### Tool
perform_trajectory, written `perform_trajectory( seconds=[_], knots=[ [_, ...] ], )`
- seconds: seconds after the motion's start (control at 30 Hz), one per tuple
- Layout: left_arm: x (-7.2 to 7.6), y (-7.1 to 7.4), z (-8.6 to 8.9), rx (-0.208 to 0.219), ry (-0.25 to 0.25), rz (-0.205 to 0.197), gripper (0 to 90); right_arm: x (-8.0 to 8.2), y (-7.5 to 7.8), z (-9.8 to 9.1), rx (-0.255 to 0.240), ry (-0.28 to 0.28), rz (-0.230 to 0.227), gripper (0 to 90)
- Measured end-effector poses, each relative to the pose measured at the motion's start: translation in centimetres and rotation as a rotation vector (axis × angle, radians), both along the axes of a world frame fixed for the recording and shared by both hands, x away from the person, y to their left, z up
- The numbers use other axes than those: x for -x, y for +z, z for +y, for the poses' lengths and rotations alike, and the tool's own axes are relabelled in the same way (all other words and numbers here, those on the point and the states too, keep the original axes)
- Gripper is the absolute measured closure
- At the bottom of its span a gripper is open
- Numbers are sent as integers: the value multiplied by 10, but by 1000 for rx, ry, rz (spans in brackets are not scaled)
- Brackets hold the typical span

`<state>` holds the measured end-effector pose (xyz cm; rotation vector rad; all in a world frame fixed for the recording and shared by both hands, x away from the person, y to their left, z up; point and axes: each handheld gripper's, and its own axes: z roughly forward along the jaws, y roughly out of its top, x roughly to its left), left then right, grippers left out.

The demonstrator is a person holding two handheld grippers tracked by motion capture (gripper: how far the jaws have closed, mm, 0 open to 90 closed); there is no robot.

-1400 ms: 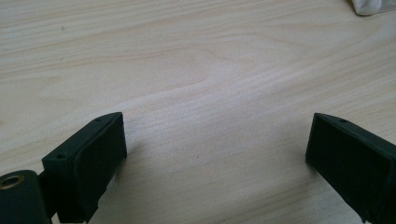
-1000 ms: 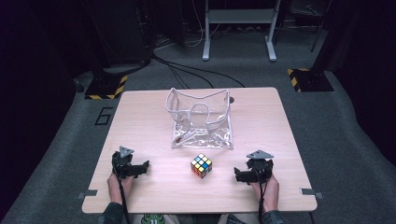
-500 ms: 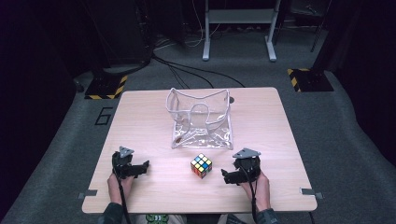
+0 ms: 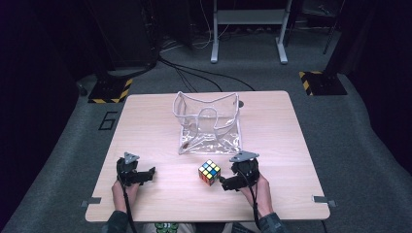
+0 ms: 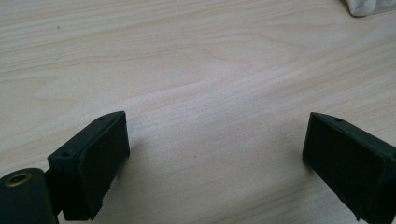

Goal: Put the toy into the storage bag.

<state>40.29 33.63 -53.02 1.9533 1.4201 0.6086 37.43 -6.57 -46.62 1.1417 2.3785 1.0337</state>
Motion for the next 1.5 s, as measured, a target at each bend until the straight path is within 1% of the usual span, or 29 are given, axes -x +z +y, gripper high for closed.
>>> perform_trajectory(
  seconds=[0.17,0.23,0.27,0.33,0.37,0.47,0.5,0.6,0.7,0.73,0.77,0.8,0.87,0.9,1.07,1.23,1.33,1.4,1.43,1.5],
  knots=[
    [0,0,0,0,-1,-1,72,-2,4,11,8,39,-4,30],
    [0,0,0,0,0,0,72,-2,4,15,2,37,4,30],
    [0,0,0,0,0,0,72,-3,4,17,4,43,0,30],
    [0,0,0,0,0,0,72,-2,5,21,2,51,9,32],
    [0,0,0,0,0,0,72,-3,5,23,4,58,1,33],
    [0,0,0,0,0,0,72,-4,3,28,7,65,12,35],
    [0,0,0,0,0,0,72,-5,3,29,12,79,14,35],
    [0,0,0,0,-1,1,73,-7,2,36,4,83,26,37],
    [0,0,0,-1,-2,-1,73,-9,2,40,10,97,15,44],
    [0,0,0,1,0,-1,73,-8,2,43,7,79,43,44],
    [0,0,0,0,-1,1,73,-10,1,44,15,93,32,39],
    [0,0,0,0,-1,1,73,-11,0,45,17,95,31,25],
    [0,0,0,0,-1,1,73,-12,-3,46,9,100,51,9],
    [0,0,0,6,3,1,73,-14,-5,47,11,103,50,8],
    [0,0,0,7,5,-3,74,-20,-14,51,42,99,67,0],
    [0,0,0,5,2,2,74,-25,-21,55,51,93,91,0],
    [0,0,0,5,2,2,74,-28,-25,56,64,101,97,0],
    [0,0,0,5,2,2,74,-30,-27,58,63,97,102,2],
    [0,0,0,5,2,2,74,-30,-28,59,63,98,107,20],
    [0,0,0,2,-1,4,74,-30,-29,59,67,101,99,88]
  ],
)
